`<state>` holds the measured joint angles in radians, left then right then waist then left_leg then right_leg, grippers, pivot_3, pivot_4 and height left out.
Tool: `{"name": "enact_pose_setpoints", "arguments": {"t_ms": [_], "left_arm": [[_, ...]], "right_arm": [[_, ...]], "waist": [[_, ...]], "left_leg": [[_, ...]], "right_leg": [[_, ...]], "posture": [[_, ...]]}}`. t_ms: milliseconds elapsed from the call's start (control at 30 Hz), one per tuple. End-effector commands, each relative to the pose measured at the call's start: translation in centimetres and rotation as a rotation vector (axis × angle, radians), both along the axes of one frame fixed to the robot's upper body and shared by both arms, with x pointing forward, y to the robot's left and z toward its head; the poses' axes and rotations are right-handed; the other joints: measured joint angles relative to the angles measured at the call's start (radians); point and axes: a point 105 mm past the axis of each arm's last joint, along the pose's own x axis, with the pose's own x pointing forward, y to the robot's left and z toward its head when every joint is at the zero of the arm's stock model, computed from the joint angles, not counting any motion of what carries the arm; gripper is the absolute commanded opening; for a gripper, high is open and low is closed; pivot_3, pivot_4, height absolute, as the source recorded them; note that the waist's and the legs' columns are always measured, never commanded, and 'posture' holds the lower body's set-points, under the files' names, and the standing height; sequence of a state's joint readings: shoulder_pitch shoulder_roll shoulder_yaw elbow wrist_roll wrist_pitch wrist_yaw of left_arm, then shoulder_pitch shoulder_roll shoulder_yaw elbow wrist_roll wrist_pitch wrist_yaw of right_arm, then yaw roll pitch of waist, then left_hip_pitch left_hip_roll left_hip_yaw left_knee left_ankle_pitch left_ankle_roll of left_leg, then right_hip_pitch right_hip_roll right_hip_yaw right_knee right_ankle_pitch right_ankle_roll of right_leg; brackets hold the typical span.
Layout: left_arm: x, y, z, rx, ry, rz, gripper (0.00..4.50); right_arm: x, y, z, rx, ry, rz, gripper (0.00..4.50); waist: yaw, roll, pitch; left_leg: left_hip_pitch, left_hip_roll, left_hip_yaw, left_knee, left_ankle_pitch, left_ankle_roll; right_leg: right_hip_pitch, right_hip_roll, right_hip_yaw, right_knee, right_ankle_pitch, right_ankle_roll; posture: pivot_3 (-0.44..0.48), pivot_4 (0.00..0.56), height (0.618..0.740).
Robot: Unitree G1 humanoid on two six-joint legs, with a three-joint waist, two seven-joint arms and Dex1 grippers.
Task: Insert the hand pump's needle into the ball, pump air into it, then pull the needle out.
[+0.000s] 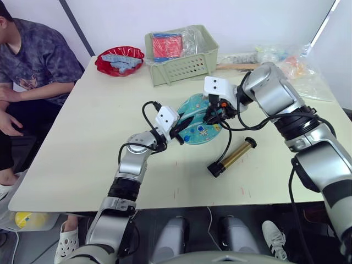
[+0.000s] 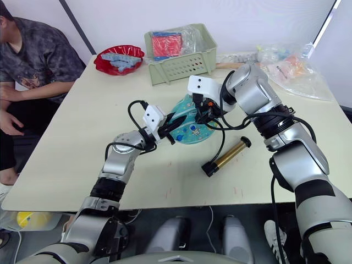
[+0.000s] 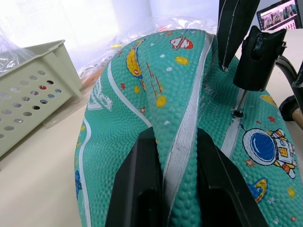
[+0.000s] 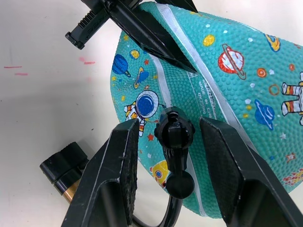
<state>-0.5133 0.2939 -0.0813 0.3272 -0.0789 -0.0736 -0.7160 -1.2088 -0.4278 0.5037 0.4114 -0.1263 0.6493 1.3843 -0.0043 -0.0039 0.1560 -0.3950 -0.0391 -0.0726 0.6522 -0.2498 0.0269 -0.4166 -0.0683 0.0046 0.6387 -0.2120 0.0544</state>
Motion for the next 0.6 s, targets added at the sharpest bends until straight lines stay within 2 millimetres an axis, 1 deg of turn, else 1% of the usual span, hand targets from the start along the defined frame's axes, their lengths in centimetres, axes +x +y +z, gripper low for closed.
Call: {"name": "enact_pose_setpoints", "arguments": {"t_ms": [33, 67, 133, 167, 400, 533, 600], "left_arm": [[-0.95, -0.98, -3.33, 0.066, 0.11, -0.049, 0.33], [-0.97, -0.99, -3.34, 0.066, 0.11, -0.049, 0.33], [-0.99, -1.01, -3.37, 0.066, 0.11, -0.05, 0.33], [-1.0, -1.01, -3.38, 0.066, 0.111, -0.05, 0.33], [-0.92, -0.99, -3.41, 0.064, 0.112, -0.048, 0.33], [-0.84, -0.92, -3.42, 0.055, 0.117, -0.039, 0.33], [-0.83, -1.04, -3.04, 0.034, 0.107, -0.041, 0.33]], "right_arm": [[-0.07, 0.56, 1.63, 0.009, -0.052, 0.028, 1.82], [-0.06, 0.55, 1.64, 0.01, -0.053, 0.028, 1.56], [-0.04, 0.54, 1.66, 0.012, -0.052, 0.026, 0.83], [0.0, 0.52, 1.68, 0.01, -0.056, 0.026, 0.36], [0.2, 0.38, 1.61, -0.011, -0.071, 0.031, 0.31], [0.15, 0.62, 1.21, -0.051, -0.11, 0.069, 0.31], [0.12, 0.96, 0.73, -0.081, -0.132, 0.098, 0.31]], "waist": [[0.0, 0.0, 0.0], [0.0, 0.0, 0.0], [0.0, 0.0, 0.0], [0.0, 0.0, 0.0], [0.0, 0.0, 0.0], [-0.001, 0.0, 0.0], [-0.002, 0.0, 0.0]], "left_leg": [[0.0, 0.0, 0.0, 0.0, 0.0, 0.0], [0.0, 0.0, 0.0, 0.0, 0.0, 0.0], [0.0, 0.0, 0.0, 0.0, 0.0, 0.0], [0.0, 0.0, 0.0, 0.0, 0.0, 0.0], [0.0, 0.0, 0.0, 0.0, 0.0, 0.0], [0.0, -0.001, 0.0, 0.001, 0.0, 0.0], [0.0, -0.001, 0.0, 0.001, 0.0, 0.0]], "right_leg": [[0.0, 0.0, 0.0, 0.0, 0.0, 0.0], [0.0, 0.0, 0.0, 0.0, 0.0, 0.0], [0.0, 0.0, 0.0, 0.0, 0.0, 0.0], [0.0, 0.0, 0.0, 0.0, 0.0, 0.0], [0.0, 0.0, 0.0, 0.0, 0.0, 0.0], [0.0, 0.0, 0.0, 0.001, 0.0, 0.0], [0.0, 0.0, 0.0, 0.001, 0.0, 0.0]], "posture": [[0.0, 0.15, 0.738], [0.0, 0.15, 0.738], [0.0, 0.15, 0.738], [0.0, 0.15, 0.738], [0.0, 0.15, 0.738], [0.0, 0.15, 0.738], [0.0, 0.15, 0.738]]}}
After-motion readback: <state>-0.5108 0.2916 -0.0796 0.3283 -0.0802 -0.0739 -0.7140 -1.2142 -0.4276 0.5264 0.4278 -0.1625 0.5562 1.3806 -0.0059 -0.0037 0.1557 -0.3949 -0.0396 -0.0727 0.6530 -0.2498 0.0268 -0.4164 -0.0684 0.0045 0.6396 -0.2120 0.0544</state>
